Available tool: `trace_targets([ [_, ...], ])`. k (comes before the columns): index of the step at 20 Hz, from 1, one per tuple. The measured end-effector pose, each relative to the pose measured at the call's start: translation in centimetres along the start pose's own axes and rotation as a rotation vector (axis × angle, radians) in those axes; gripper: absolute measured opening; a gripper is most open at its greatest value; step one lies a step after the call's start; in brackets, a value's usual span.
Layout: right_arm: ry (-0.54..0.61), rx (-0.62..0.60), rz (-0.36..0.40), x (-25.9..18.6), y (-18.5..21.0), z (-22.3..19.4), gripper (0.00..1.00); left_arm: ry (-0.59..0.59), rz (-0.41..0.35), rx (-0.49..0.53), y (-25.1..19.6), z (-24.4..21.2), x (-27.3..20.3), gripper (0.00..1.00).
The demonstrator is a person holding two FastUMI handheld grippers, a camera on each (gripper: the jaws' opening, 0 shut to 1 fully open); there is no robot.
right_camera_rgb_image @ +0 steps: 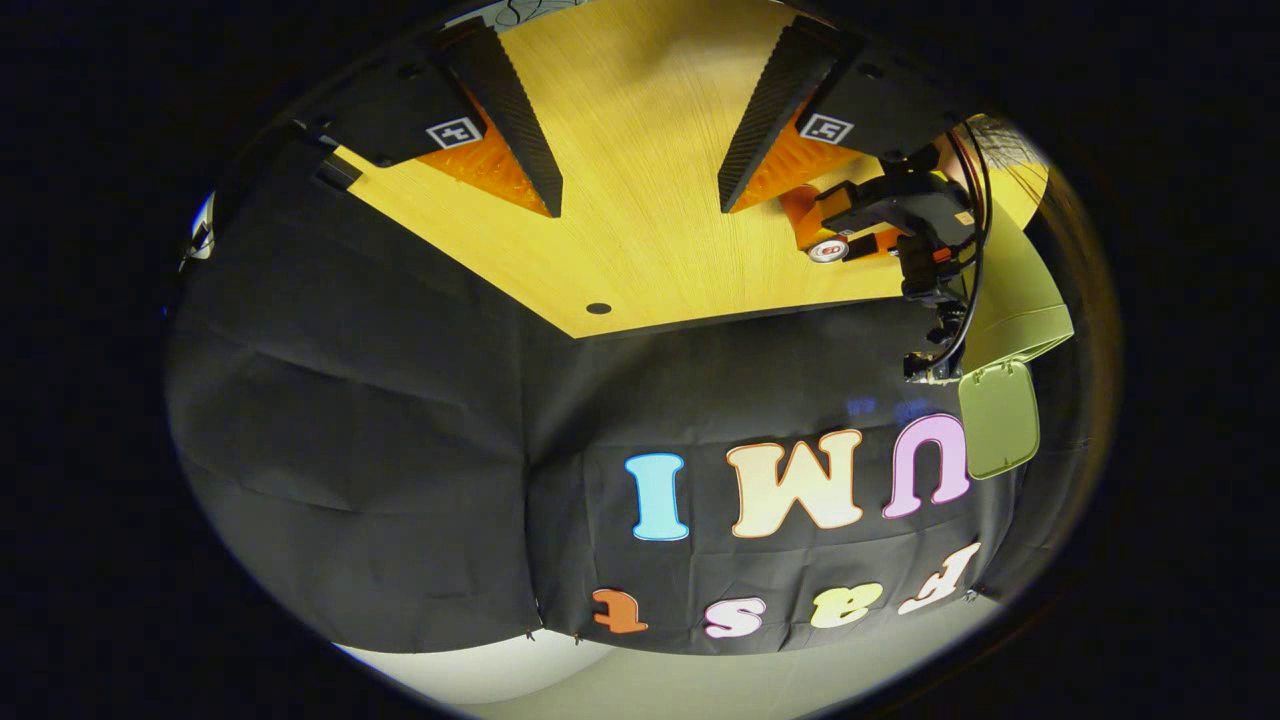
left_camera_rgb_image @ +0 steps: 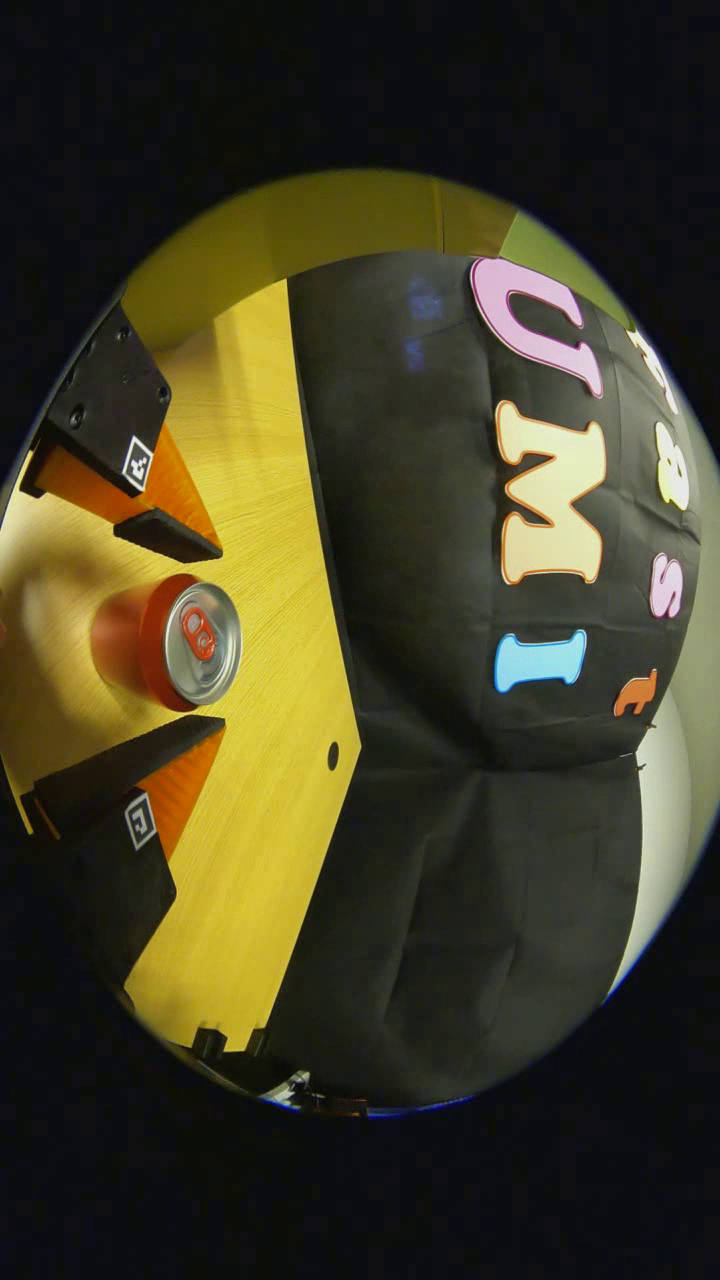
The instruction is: Press the lid of the desktop garbage bin to open it, pick up the crumpled paper on the desktop and throw it into the bin, then pick up the pop can on the desktop and drop it into the bin, and finally close the garbage bin lid.
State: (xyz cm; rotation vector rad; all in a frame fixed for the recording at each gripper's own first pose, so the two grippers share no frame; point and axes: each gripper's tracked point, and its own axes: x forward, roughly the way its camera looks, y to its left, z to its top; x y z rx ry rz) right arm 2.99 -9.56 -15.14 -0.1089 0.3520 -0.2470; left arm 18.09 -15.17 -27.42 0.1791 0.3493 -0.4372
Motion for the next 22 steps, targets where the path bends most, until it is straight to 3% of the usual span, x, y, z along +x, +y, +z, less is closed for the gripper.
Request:
trace_targets([
  [11, 0.009, 0.005, -0.020, -0.3, -0.5, -0.7, 0.99, 0.053, -0.003, -0.007, -0.4, -2.3, 0.6, 0.93],
  [13, 0.011, 0.006, -0.018, -0.2, -0.2, -0.7, 0.99, 0.048, 0.006, -0.007, -0.1, -2.3, 0.8, 0.88],
  [14, 0.012, 0.007, -0.016, -0.2, -0.1, -0.8, 0.99, 0.048, 0.001, -0.009, -0.2, -2.1, 0.6, 0.78],
  [22, 0.005, 0.002, 0.000, -0.6, 0.4, -0.1, 0.99, 0.016, -0.023, 0.028, -0.8, -0.2, -0.1, 0.78],
])
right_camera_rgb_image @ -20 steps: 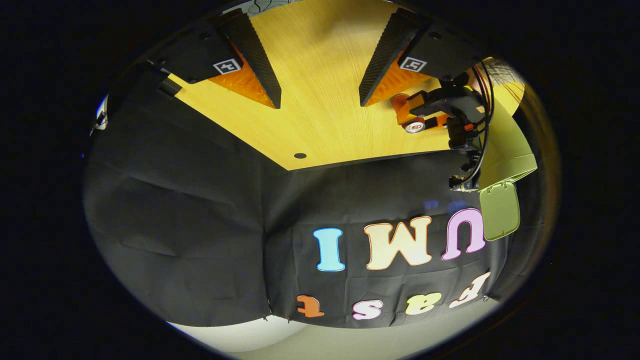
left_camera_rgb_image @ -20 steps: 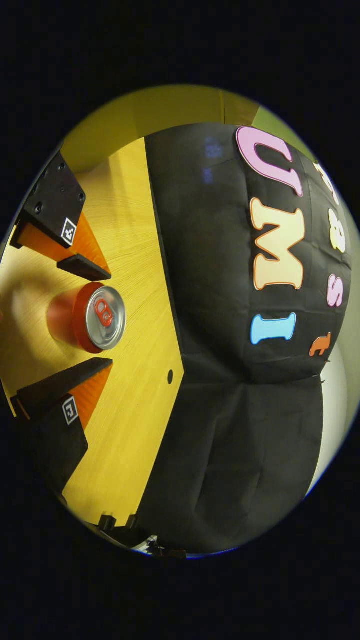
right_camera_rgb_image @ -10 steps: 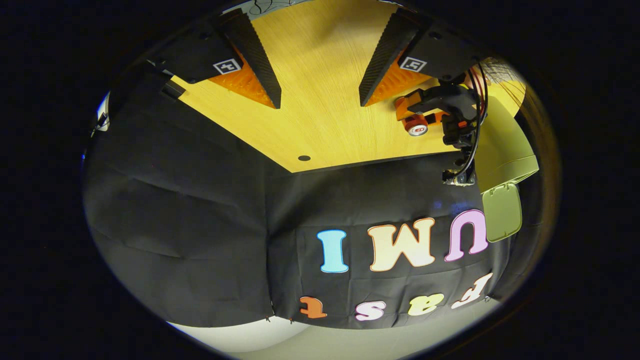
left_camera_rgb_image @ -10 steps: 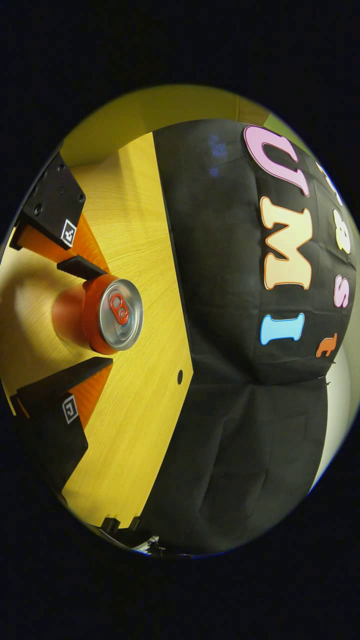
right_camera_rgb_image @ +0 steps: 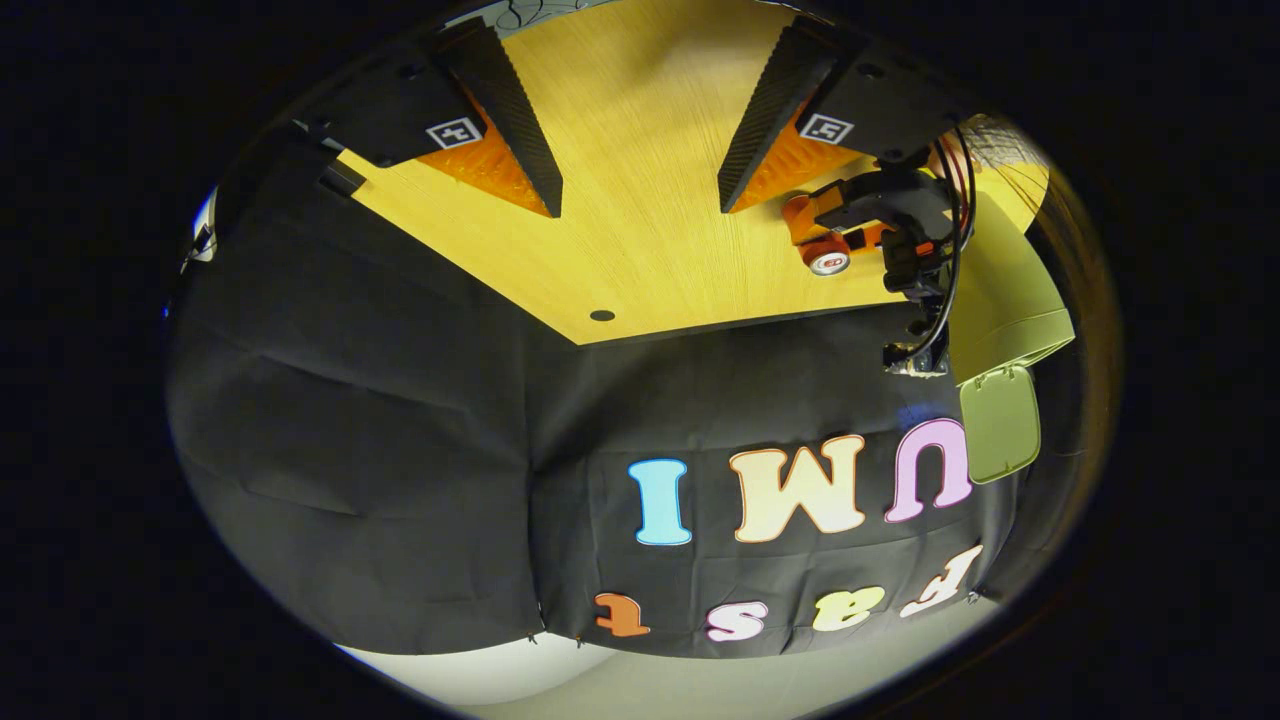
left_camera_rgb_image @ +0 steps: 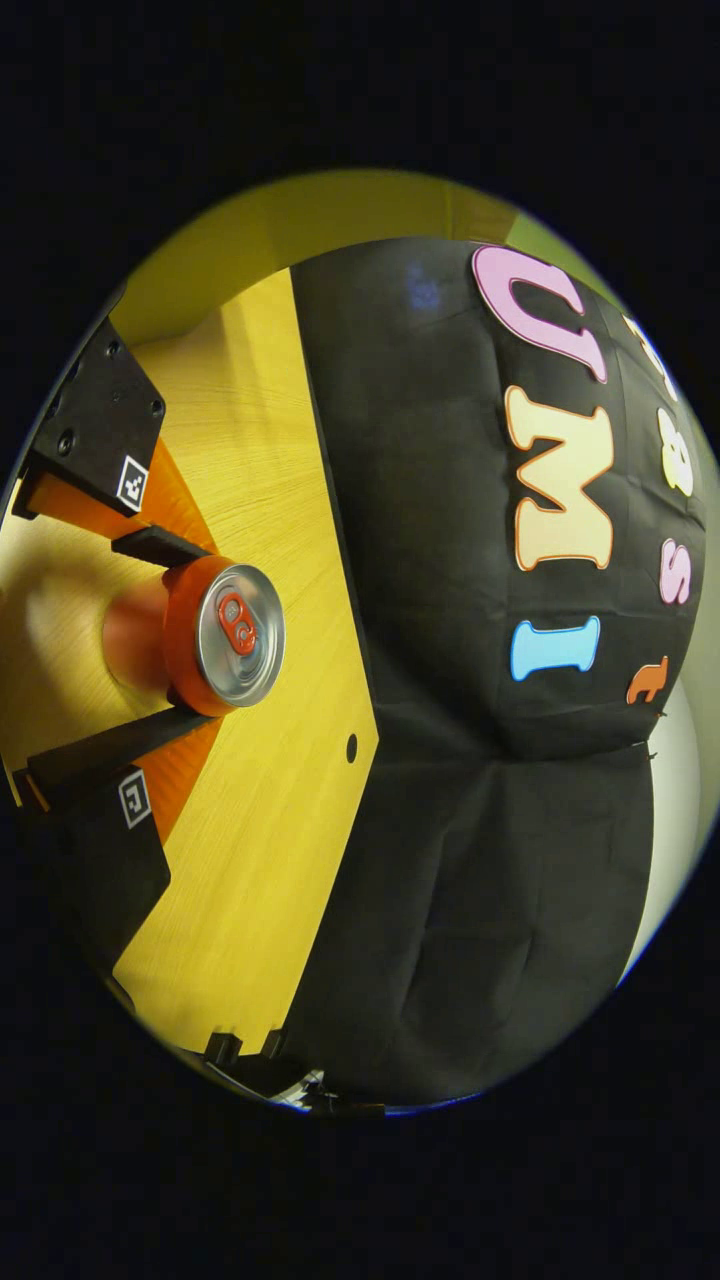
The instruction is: Press the lid of the desktop garbage bin to open it, pick up the crumpled paper on the desktop and throw it into the bin, then pick up the pop can on the desktop and drop it into the bin, and finally close the garbage bin lid.
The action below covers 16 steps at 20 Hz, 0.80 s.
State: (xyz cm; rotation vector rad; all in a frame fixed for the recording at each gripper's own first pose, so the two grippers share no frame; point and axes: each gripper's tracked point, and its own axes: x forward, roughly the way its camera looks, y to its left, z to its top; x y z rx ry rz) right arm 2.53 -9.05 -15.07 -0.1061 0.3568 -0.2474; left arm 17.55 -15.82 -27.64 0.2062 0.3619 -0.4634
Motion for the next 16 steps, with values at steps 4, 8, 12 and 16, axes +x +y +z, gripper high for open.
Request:
trace_targets([
  [4, 0.002, -0.006, 0.034, -0.4, 0.8, 0.6, 0.99, -0.033, 0.009, 0.008, 0.3, 2.8, -1.8, 0.78],
  [8, -0.009, -0.011, 0.091, -1.2, 2.4, 2.1, 0.99, -0.066, 0.038, -0.031, 1.3, 6.3, -4.3, 0.78],
  [12, -0.016, -0.023, 0.154, -1.9, 4.0, 3.8, 0.98, -0.164, 0.058, -0.117, 2.2, 12.2, -8.0, 0.76],
  [16, -0.030, -0.058, 0.214, -2.3, 5.6, 5.1, 0.99, -0.224, 0.134, -0.086, 4.5, 17.0, -12.2, 0.76],
])
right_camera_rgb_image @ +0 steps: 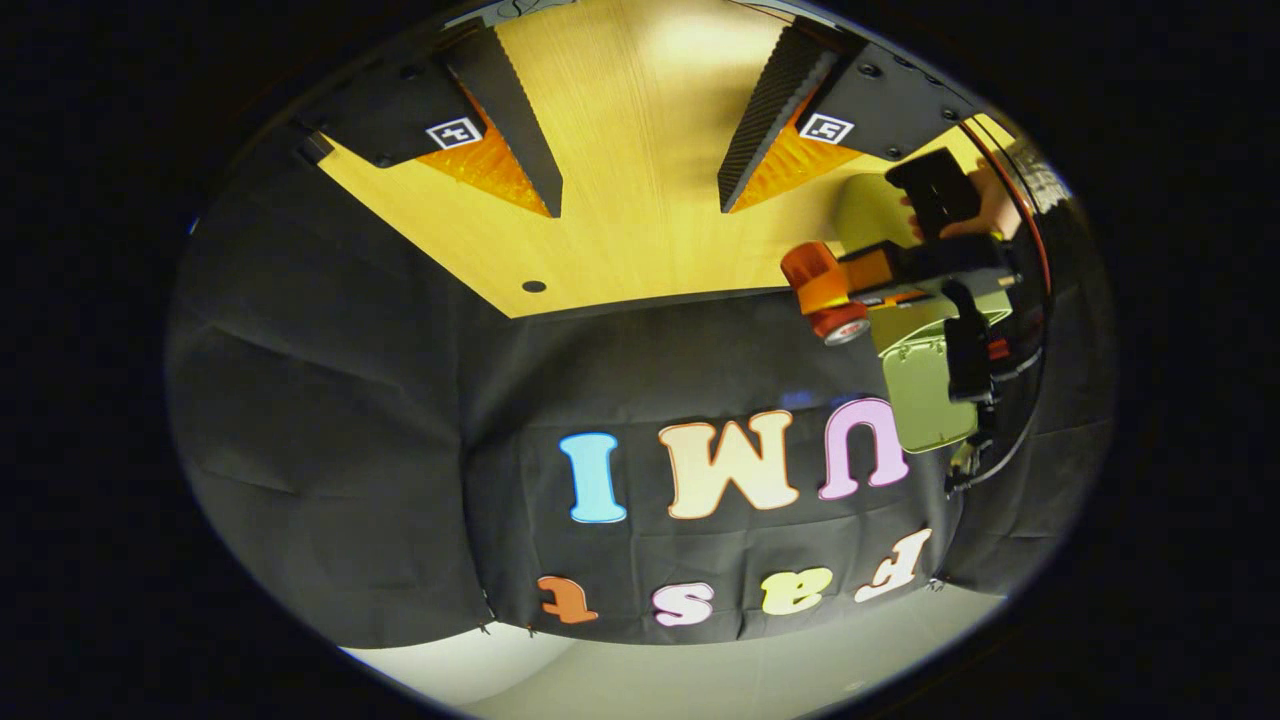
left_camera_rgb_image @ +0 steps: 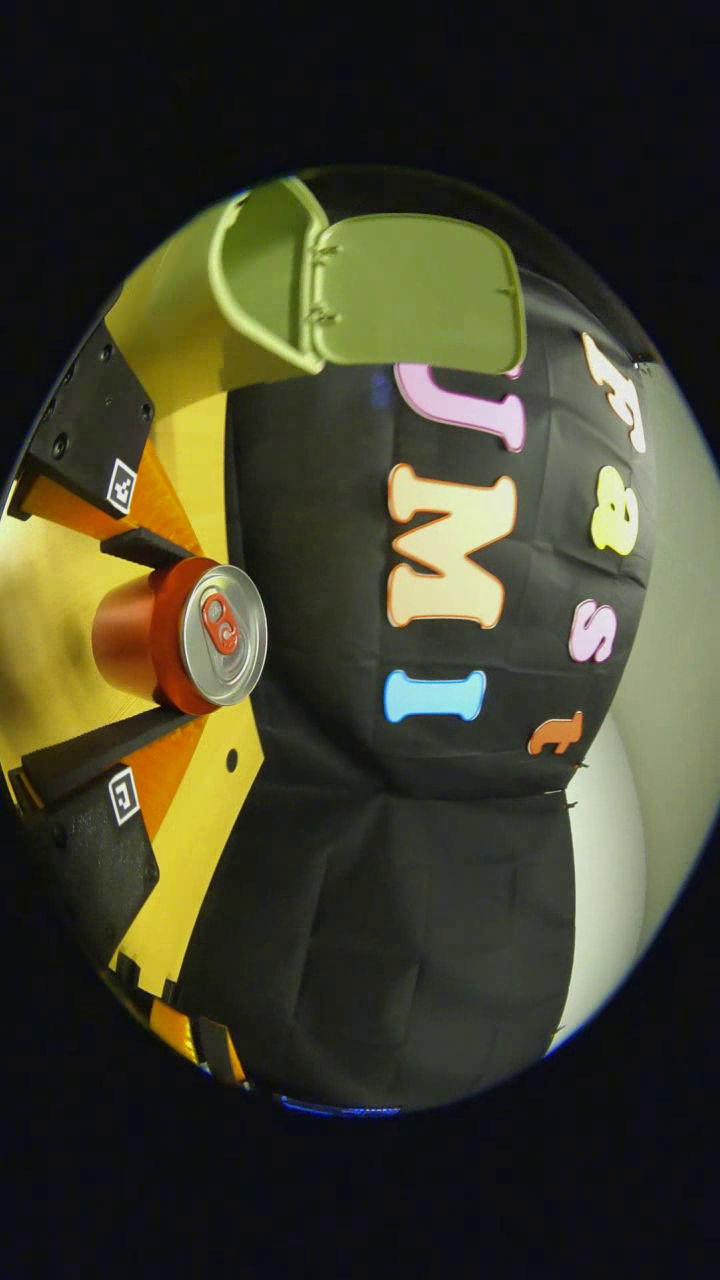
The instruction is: Press the lid of the desktop garbage bin to open it, pick up the crumpled paper on the desktop and throw it into the bin, then pick up the pop can on the desktop and drop it into the bin, and finally close the garbage bin lid.
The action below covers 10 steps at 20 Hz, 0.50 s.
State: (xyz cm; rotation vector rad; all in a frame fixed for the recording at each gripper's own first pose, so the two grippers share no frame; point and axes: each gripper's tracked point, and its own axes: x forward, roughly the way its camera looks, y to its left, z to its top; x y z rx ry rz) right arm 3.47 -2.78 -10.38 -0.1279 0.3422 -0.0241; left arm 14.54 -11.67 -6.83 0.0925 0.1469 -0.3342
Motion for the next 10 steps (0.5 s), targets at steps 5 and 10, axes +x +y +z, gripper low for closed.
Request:
trace_targets([
  [5, -0.018, -0.010, 0.085, -0.6, 2.3, 1.0, 0.99, -0.061, 0.136, 0.089, 4.8, 5.7, -3.2, 0.76],
  [10, -0.036, -0.020, 0.140, -1.4, 3.7, 1.9, 0.99, -0.092, 0.248, 0.093, 9.4, 7.8, -5.8, 0.75],
])
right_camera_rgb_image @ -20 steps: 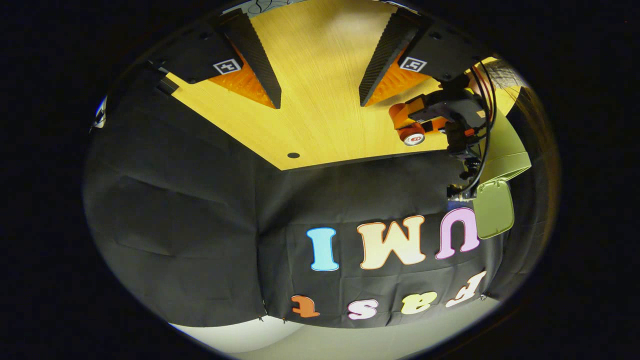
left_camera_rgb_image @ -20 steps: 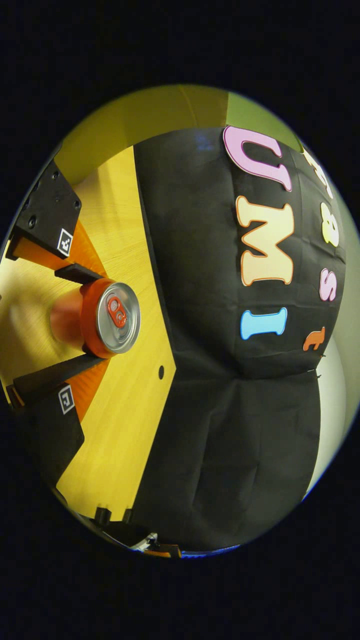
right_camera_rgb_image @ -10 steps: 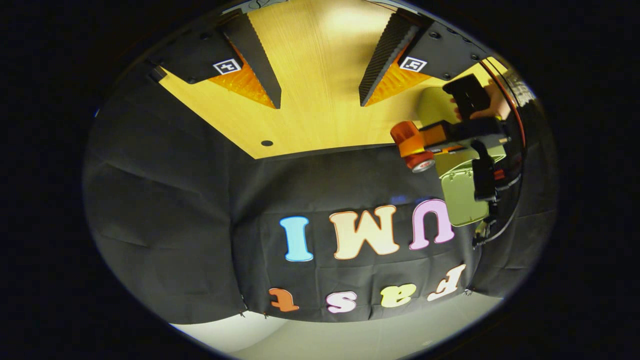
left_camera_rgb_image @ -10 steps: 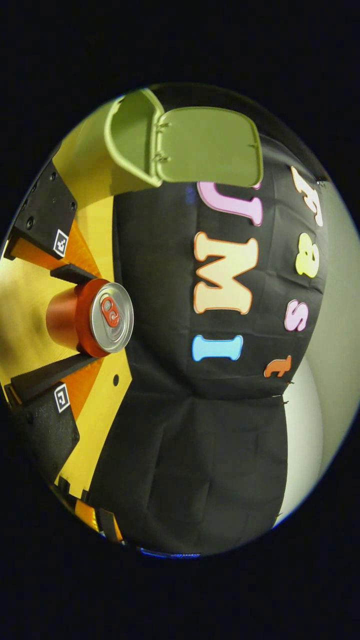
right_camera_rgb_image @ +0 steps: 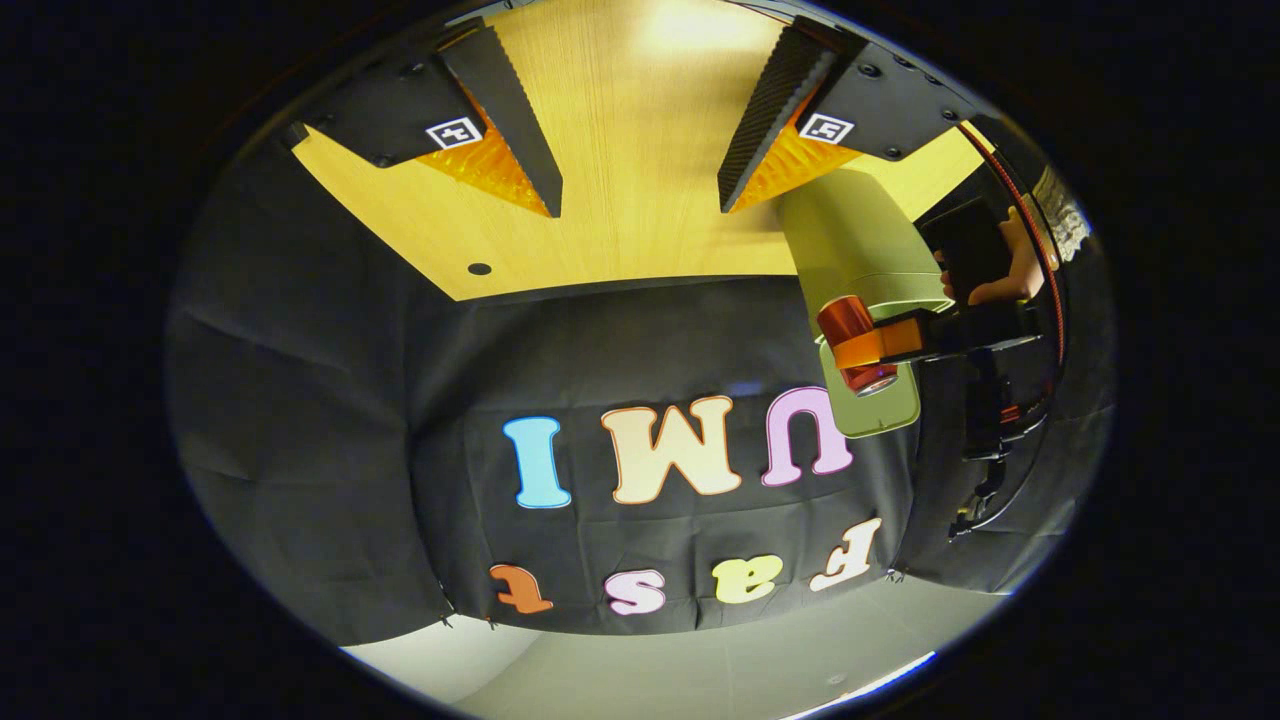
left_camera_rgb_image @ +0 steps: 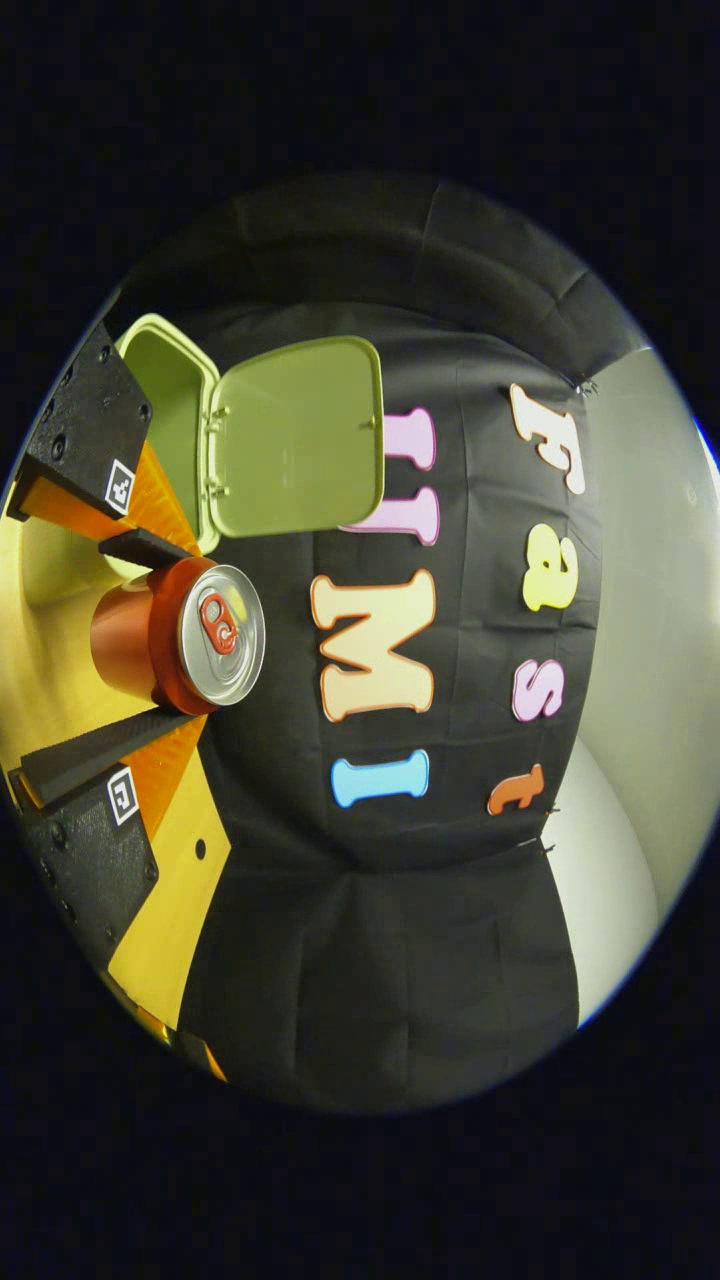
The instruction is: Press the lid of the desktop garbage bin to open it, pick up the crumpled paper on the desktop and throw it into the bin, then pick up the pop can on the desktop and drop it into the bin, and finally close the garbage bin lid.
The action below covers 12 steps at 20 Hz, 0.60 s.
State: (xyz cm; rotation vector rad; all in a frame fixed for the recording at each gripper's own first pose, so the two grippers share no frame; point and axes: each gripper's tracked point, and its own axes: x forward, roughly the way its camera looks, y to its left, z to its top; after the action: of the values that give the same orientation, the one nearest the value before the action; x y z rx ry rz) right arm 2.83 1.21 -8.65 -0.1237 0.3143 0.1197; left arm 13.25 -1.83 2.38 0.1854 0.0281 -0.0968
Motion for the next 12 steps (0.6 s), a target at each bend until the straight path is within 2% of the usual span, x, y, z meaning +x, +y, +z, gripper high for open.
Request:
trace_targets([
  [7, -0.006, -0.018, 0.015, -0.7, -0.2, 0.8, 0.98, -0.022, 0.134, -0.002, 6.5, 1.4, -0.5, 0.75],
  [12, -0.002, -0.015, 0.006, -0.7, -0.6, 0.8, 0.98, 0.008, 0.202, -0.024, 10.7, -0.3, 0.0, 0.76],
])
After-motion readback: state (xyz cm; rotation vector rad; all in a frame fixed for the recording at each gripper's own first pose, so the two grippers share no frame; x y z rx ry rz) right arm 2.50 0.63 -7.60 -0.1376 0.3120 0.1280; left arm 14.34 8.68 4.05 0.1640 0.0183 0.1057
